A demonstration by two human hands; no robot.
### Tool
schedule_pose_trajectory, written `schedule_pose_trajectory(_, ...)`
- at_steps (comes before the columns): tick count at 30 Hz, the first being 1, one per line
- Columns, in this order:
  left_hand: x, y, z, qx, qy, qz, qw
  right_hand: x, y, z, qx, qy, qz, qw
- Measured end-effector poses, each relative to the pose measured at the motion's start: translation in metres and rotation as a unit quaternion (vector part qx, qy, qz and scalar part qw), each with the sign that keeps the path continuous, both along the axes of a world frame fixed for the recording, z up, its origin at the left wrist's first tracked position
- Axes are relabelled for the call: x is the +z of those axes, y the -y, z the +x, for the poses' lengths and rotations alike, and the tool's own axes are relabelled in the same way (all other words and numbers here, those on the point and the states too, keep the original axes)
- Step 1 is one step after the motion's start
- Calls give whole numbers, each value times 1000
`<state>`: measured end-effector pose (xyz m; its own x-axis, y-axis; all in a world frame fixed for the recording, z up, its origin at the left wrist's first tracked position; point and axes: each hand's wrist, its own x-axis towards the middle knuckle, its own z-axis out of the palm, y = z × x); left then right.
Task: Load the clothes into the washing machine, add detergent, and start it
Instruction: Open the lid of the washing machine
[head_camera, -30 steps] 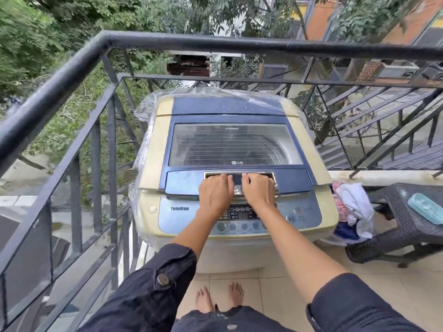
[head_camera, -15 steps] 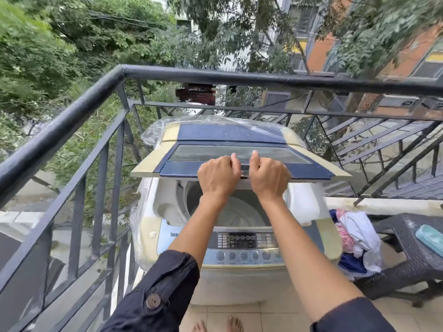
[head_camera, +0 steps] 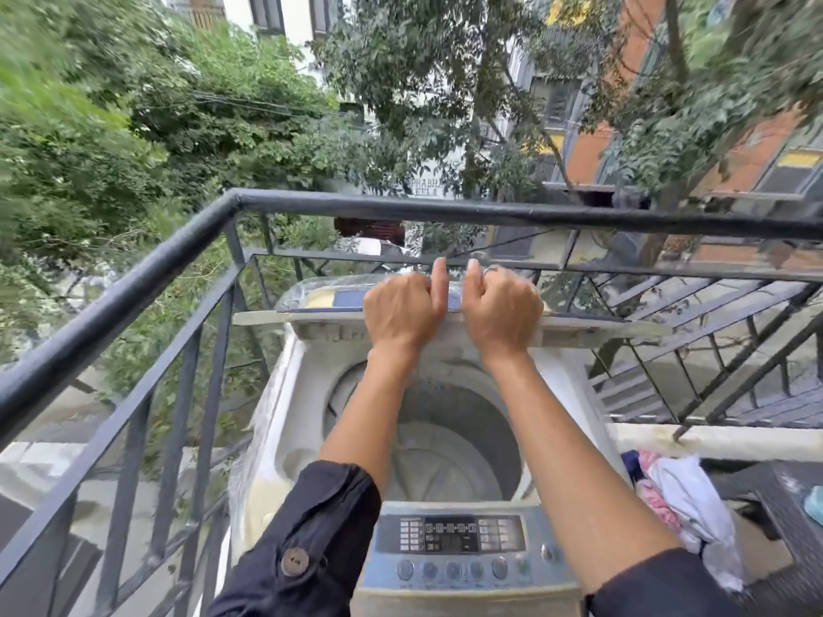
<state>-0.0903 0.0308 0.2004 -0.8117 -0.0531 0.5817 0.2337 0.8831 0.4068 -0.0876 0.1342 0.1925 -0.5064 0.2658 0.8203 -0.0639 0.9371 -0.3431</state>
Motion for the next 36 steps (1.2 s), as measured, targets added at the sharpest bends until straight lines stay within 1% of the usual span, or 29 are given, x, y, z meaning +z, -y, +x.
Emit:
schedule_pose_trajectory(3,18,-2,-22,-2,-6,-6,1000,8,-6,-19,65,-75,40,994)
schedule_pose_trajectory(5,30,-3,-37,0,-15,4,1000,6,-10,-27,69,-98,32,992)
schedule_pose_trajectory(7,42,-5,-53,-4,-30,25,999,-6,-13,-32,58,-103,27,993)
schedule_pose_trajectory(10,53,-5,-80,-12,-64,63,996,-23,-19,-45,54,-94,45,993)
schedule_pose_trajectory(13,57,-3,-103,-20,-113,107,988,-19,-24,-66,69,-101,32,992)
schedule_pose_trajectory(14,59,-3,-109,-28,-141,113,983,-15,-25,-73,74,-104,28,991)
schedule_pose_trajectory(17,53,-5,-123,-48,-221,79,971,-9,-27,-95,64,-97,14,993)
schedule_pose_trajectory(18,45,-4,-130,-51,-223,81,970,-7,-26,-103,40,-86,4,995)
schedule_pose_trajectory(20,21,-1,-141,-52,-198,98,974,-1,-22,-119,-12,-58,-32,998)
schedule_pose_trajectory(22,-2,5,-149,-60,-185,100,976,3,-19,-135,-25,-41,-69,996)
schedule_pose_trajectory(25,-11,8,-163,-88,-145,104,980,-3,-22,-156,20,-34,-66,997)
schedule_pose_trajectory(28,-9,6,-179,-90,-109,152,978,-13,-25,-171,63,-22,-66,996)
schedule_pose_trajectory(31,-13,-1,-193,-83,-124,185,971,-19,-27,-182,79,-20,-68,994)
schedule_pose_trajectory(36,-11,-5,-208,-62,-146,203,966,-32,-33,-190,101,-26,-57,993)
